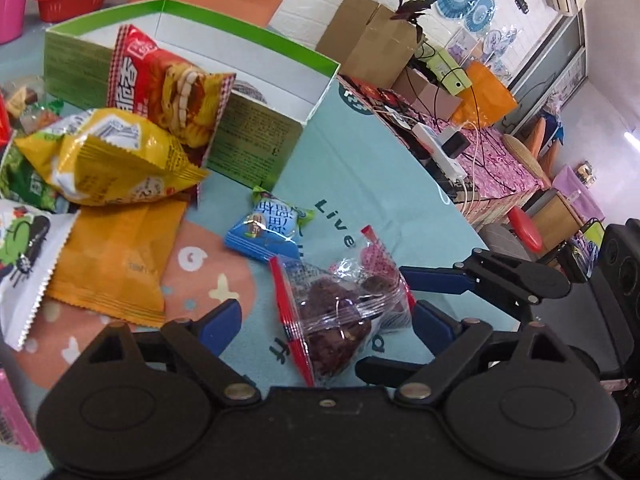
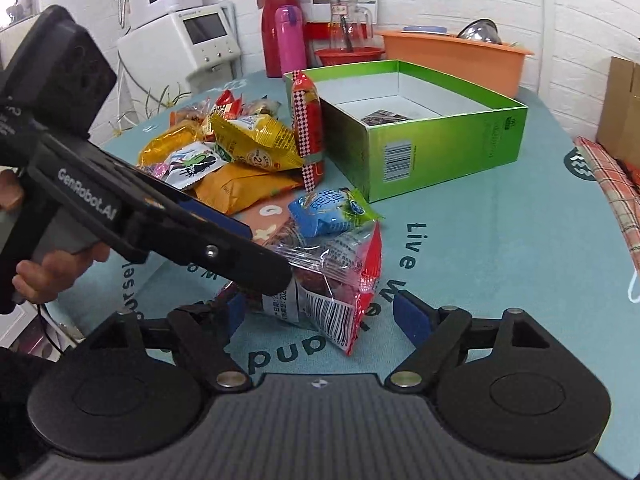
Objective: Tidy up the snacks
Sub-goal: 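Grasp the red-edged clear dried-fruit bag with the left tool, then carry the dried-fruit bag into the green box and release it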
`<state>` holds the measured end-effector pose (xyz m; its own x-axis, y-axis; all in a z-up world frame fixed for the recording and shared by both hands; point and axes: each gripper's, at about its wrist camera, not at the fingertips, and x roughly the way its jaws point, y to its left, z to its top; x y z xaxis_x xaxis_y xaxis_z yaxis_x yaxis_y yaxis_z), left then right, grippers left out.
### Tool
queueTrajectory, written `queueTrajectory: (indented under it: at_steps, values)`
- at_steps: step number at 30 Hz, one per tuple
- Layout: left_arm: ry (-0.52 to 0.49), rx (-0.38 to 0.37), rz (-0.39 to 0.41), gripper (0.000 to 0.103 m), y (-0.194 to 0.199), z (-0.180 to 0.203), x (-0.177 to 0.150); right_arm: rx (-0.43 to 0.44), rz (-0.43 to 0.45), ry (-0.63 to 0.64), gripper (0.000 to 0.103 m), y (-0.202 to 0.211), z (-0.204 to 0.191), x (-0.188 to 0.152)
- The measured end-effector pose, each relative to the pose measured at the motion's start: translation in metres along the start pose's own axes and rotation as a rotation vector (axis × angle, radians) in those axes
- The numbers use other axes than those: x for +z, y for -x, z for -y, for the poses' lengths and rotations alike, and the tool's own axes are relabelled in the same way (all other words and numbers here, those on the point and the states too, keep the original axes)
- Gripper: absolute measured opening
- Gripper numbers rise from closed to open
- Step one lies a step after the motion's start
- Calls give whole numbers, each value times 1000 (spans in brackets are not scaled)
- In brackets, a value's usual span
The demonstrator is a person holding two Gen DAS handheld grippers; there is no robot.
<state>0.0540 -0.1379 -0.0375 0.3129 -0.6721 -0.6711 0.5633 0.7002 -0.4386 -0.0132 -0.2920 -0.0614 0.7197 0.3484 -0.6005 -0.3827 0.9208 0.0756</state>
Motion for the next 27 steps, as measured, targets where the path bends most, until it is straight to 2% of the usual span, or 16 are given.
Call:
queueTrajectory:
  at_steps: [3, 4, 5, 7, 12, 15, 22, 23, 27]
  values:
    - [2, -13, -4, 103, -5, 0, 3, 12, -7, 15, 103, -4, 2, 3]
    - [-11, -11, -3, 91, -7, 1, 4, 17, -11, 19, 103, -5, 1, 4]
    - [-19, -37, -10, 70, -9, 2, 5, 20, -15, 19, 100, -7, 1, 5]
    - [-18, -37, -8, 68, -11, 2, 5, -9, -27, 30, 95, -10, 0, 5]
    - [-63, -15, 34, 66, 1, 15, 2, -15, 11, 29, 81, 0, -3, 5]
    - [-136, 1, 99, 66, 22, 33, 7, -41, 69, 67, 80, 17, -12, 15]
    - [-295, 46, 275, 67, 46, 57, 60, -112, 264, 106, 78, 34, 1, 68]
    - [-303, 54, 286, 68, 45, 56, 67, -107, 280, 97, 75, 31, 6, 75]
    - [-319, 68, 300, 68, 29, 43, 96, -117, 298, 69, 74, 9, 27, 98]
